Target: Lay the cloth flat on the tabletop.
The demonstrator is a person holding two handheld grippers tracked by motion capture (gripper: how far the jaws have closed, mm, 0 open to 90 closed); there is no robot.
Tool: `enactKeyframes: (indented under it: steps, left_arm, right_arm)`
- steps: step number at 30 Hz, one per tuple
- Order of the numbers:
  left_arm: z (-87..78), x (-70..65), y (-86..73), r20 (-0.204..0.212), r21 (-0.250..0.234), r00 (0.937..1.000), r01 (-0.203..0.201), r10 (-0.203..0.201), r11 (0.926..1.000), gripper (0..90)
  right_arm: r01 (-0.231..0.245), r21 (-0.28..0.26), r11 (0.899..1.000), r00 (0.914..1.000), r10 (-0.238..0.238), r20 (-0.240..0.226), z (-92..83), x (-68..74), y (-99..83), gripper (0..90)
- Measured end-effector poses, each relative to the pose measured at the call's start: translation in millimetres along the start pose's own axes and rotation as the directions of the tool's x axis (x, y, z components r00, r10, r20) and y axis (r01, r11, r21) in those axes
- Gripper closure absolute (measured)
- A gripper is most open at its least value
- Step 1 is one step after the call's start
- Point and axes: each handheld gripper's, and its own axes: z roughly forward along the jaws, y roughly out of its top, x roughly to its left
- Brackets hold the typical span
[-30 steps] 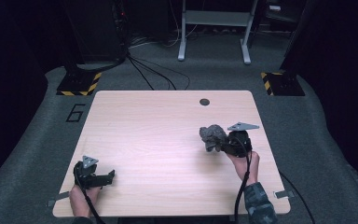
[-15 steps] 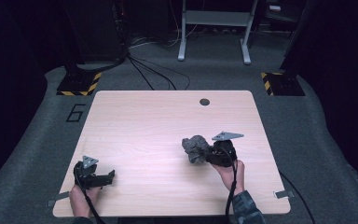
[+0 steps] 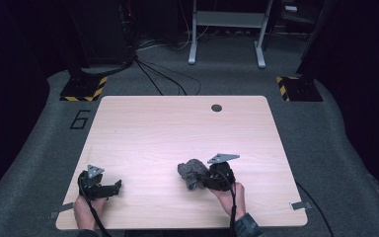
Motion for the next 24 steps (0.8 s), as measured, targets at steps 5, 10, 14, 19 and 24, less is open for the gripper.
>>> enactKeyframes:
  steps: [5,10,14,19,24]
  left_arm:
    - [0.3,-0.3,-0.3,-0.003,-0.003,1.0000,0.010,-0.010,0.9999,0.7]
    - [0.6,0.2,-0.1,-0.013,-0.005,0.9998,0.016,-0.016,0.9999,0.6]
    - [0.3,-0.9,-0.3,-0.024,-0.006,0.9992,0.031,-0.032,0.9995,0.6]
    - [-1.9,-2.4,0.4,-0.046,0.018,0.9980,0.044,-0.043,0.9989,1.2]
    - [-12.4,-13.9,3.9,0.018,0.005,0.9963,0.084,-0.084,0.9965,3.8]
  right_arm:
    - [-0.009,0.011,1.000,1.0000,0.009,-0.002,8.2,8.7,-7.1,66.6]
    - [0.036,0.048,0.998,0.9989,-0.038,0.029,19.0,9.6,-12.1,37.8]
    - [0.054,0.005,0.999,0.9973,-0.054,0.049,1.8,8.6,-10.9,23.0]
    - [0.031,-0.044,0.999,0.9973,-0.028,0.068,-22.7,-6.8,-16.1,20.4]
    - [-0.020,-0.061,0.998,0.9940,0.027,0.106,-34.8,-22.0,-23.2,22.4]
